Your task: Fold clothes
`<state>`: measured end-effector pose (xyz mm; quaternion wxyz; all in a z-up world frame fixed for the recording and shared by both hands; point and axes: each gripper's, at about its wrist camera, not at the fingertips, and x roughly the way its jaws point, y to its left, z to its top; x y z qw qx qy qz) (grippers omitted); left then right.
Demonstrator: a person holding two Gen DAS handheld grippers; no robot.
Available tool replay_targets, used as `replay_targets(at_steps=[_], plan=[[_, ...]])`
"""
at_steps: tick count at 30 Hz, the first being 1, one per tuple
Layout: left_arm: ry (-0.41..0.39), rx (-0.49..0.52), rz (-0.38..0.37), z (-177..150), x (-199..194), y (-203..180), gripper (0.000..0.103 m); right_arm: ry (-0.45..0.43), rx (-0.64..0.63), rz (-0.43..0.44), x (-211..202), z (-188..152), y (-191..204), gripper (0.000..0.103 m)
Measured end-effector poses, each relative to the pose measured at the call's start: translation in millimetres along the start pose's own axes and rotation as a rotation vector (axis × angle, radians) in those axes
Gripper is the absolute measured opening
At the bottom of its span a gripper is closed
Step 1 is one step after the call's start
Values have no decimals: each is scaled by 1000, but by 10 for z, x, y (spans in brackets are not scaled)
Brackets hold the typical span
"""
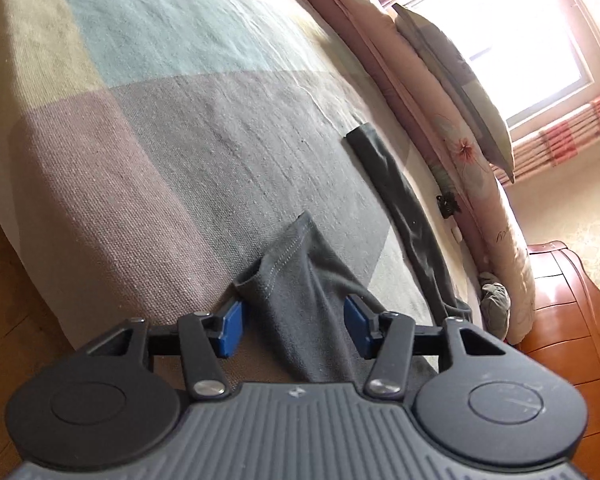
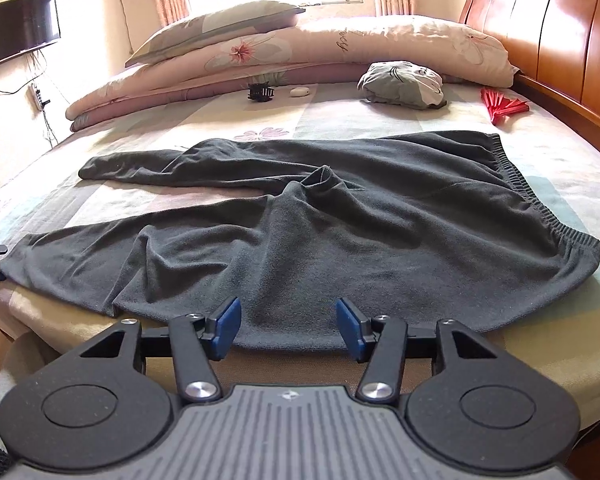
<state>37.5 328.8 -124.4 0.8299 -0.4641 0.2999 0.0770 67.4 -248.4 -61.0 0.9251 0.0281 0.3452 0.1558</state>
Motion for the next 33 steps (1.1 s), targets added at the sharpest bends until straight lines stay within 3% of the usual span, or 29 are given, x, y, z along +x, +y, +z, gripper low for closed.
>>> replay_targets(at_steps=[5, 7, 10, 11, 13, 14, 26, 28, 33], plan=[[86, 42, -133, -55, 212, -97, 62, 12, 24, 19, 31, 8, 10, 58], [44, 82, -128, -29, 253, -135, 62, 12, 21, 28, 33, 15, 38, 58], [-17, 50, -98, 69, 276, -120, 60, 7, 4, 20, 23, 25, 80, 59], [-25, 43, -92, 92, 291, -119, 55, 5, 3, 17, 18, 27, 81, 60], [-20, 132, -13, 85, 310, -226, 26, 3, 4, 13, 9, 29, 81, 62], [-16, 187, 35, 77, 323, -289, 3, 1, 5, 9, 7, 27, 77, 62], [-110, 275, 99, 250, 84, -374, 1, -2, 33, -9, 7, 49, 24, 63], [-128, 274, 139, 291, 65, -333, 1, -3, 38, -11, 5, 48, 13, 63], [-101, 261, 169, 282, 62, -199, 2, -3, 41, -20, 14, 48, -15, 64]])
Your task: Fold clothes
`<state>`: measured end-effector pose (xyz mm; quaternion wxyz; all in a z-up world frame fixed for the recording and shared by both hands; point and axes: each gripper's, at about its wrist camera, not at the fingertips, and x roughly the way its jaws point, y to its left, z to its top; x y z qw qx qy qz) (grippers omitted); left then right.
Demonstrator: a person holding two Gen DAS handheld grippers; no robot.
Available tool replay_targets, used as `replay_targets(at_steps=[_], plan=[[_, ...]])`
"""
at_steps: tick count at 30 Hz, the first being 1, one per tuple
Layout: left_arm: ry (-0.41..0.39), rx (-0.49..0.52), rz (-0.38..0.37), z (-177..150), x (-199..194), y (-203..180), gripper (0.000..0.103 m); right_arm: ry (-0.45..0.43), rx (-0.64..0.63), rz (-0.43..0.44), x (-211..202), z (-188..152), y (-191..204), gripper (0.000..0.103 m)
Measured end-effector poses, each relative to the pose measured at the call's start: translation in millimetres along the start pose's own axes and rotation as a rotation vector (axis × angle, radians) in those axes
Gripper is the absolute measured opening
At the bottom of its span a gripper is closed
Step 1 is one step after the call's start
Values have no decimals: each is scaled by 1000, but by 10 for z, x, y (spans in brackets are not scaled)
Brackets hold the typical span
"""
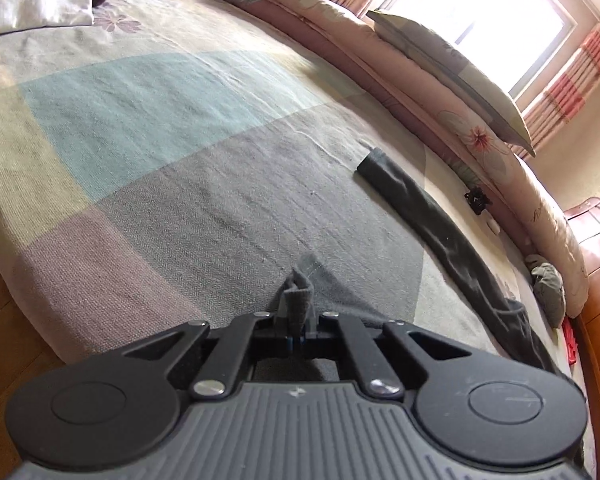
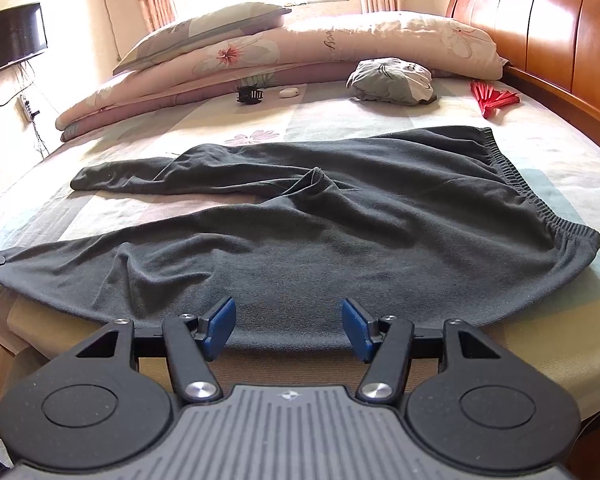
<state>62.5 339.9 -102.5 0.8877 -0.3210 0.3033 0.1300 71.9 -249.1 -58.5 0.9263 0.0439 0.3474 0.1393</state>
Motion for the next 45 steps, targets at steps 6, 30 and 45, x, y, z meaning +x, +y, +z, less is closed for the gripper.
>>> replay_targets(at_steps=[6, 30, 45], plan=[[-36, 126, 144, 23, -204, -156, 10, -7, 1, -5, -14, 2, -29, 69], [100, 579, 176, -326, 254, -1178, 45, 67, -73, -24, 313, 75, 86, 75], [150, 948, -79, -1339, 248, -2198, 68, 121, -288, 78, 1100, 121, 934, 85]])
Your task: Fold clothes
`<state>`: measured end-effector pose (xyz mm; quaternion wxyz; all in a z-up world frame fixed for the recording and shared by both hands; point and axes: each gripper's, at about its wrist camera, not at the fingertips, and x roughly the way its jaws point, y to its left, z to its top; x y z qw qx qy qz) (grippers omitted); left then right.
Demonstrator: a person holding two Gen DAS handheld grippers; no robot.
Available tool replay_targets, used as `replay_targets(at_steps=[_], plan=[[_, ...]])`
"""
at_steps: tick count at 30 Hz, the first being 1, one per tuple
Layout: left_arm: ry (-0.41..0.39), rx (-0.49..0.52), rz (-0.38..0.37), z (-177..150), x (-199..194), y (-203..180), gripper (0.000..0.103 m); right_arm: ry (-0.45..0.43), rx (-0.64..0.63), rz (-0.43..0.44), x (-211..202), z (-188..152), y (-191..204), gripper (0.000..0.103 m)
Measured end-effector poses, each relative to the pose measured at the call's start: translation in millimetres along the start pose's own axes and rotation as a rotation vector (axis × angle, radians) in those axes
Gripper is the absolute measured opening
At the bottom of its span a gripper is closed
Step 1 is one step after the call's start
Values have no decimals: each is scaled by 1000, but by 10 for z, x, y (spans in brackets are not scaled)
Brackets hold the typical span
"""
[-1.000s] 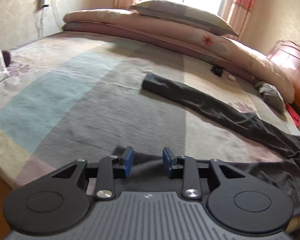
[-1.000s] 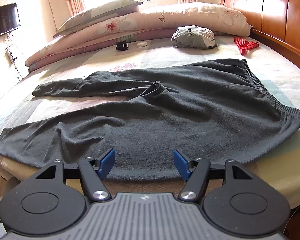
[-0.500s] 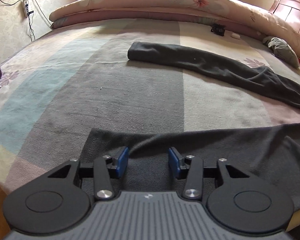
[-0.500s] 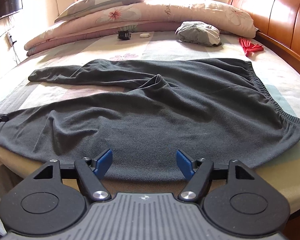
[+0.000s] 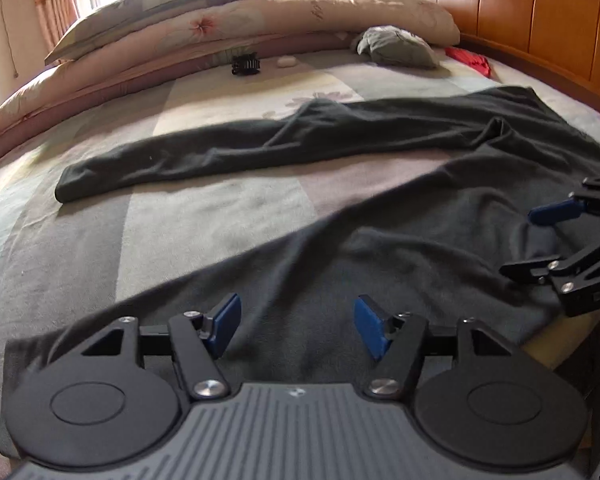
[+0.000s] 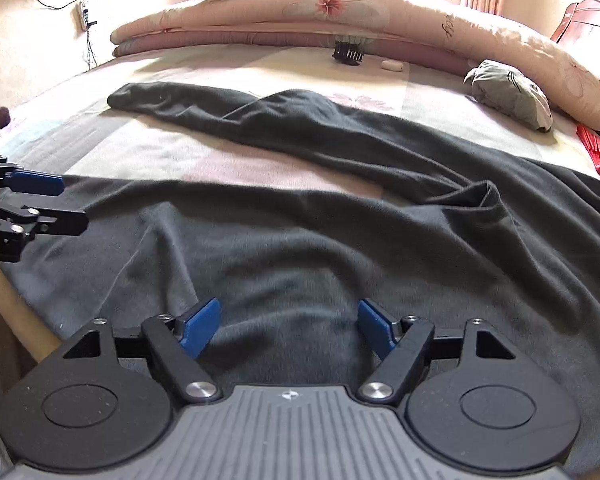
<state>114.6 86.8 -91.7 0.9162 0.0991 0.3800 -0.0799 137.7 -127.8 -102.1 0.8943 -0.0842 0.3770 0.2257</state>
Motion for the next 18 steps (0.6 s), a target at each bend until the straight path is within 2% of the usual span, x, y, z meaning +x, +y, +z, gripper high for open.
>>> replay_targets(at_steps=[3, 5, 6, 8, 10, 14, 18], plan=[[-11, -76, -16, -166, -46, 77, 74, 21, -55, -2, -160, -150, 8, 92], [9, -87, -20, -140, -100, 130, 74, 43, -77, 7, -246, -189, -10, 92], [6, -80, 4, -122, -113, 137, 74, 53, -70, 21, -260, -144, -46, 91], [10, -76, 46, -94, -116, 152, 74, 11, -38, 28, -284, -7, -133, 91], [41, -123, 40, -96, -76, 198, 74, -62, -19, 0, -266, 199, -222, 91], [45, -161, 21, -142, -77, 213, 76, -106, 37, 3, 12, 528, -388, 91], [58, -178, 13, -168, -91, 242, 78, 4, 85, 14, 498, 566, -521, 93]])
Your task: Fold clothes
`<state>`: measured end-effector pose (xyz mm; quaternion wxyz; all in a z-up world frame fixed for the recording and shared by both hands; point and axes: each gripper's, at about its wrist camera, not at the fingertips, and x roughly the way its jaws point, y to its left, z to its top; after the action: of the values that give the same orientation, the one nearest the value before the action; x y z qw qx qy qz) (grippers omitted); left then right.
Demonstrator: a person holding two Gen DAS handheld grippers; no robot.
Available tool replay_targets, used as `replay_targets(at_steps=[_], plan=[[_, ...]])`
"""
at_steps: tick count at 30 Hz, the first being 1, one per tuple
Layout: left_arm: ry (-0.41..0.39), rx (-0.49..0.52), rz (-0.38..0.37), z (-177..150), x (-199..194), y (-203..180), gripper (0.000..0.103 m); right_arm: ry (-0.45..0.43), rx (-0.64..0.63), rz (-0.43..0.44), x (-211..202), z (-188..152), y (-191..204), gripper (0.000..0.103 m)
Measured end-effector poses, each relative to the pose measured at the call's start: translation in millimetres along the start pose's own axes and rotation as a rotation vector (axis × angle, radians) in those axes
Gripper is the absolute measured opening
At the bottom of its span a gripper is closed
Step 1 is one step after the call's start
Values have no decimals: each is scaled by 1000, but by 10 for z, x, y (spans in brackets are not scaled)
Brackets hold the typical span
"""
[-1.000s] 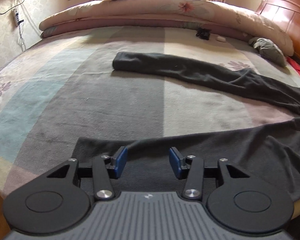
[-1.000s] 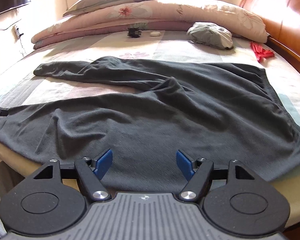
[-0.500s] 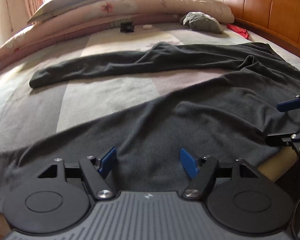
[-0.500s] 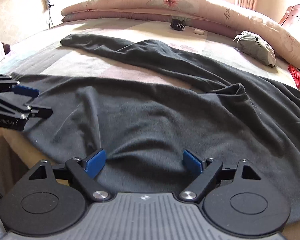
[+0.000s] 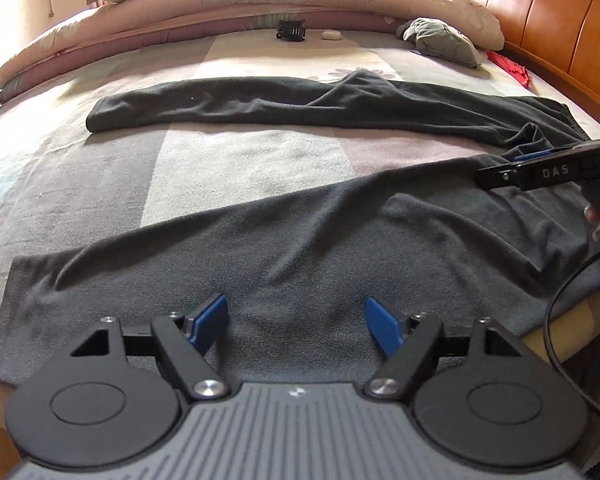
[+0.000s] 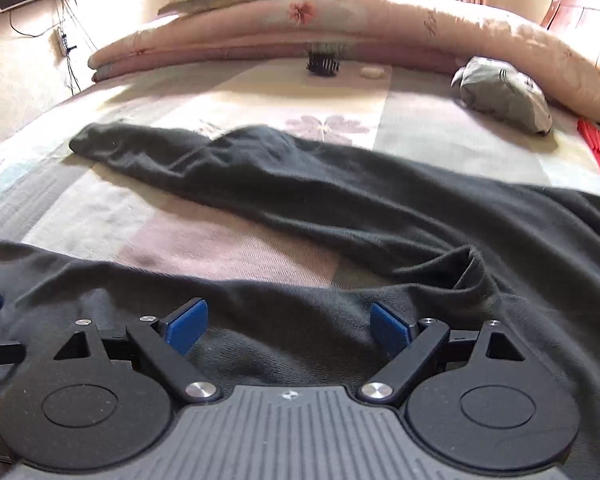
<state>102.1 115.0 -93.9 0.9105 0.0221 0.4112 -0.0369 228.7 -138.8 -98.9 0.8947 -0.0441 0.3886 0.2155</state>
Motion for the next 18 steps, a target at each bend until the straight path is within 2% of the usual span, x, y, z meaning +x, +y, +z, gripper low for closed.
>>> replay_targets(at_steps=[3, 6, 9, 11, 13, 15, 18], plan=[[3, -4, -5, 1, 10, 13, 80, -37, -27, 14, 90, -13, -37, 101], [3, -9, -2, 50, 10, 10, 80, -27, -4, 13, 72, 65, -72, 98], [-9, -12, -6, 98, -8, -2, 80, -40, 19, -16, -153, 80, -65, 98], [-19, -5, -17, 118, -13, -18, 80, -59, 10, -49, -369, 12, -42, 98], [9, -5, -20, 105, 60, -41, 80, -56, 29, -64, -537, -102, -38, 99], [3, 13, -11, 79, 88, -80, 85, -32, 60, -87, -626, -249, -67, 100], [13, 3, -3, 123, 57, -114, 85, 21, 97, -150, -684, -480, -140, 100]])
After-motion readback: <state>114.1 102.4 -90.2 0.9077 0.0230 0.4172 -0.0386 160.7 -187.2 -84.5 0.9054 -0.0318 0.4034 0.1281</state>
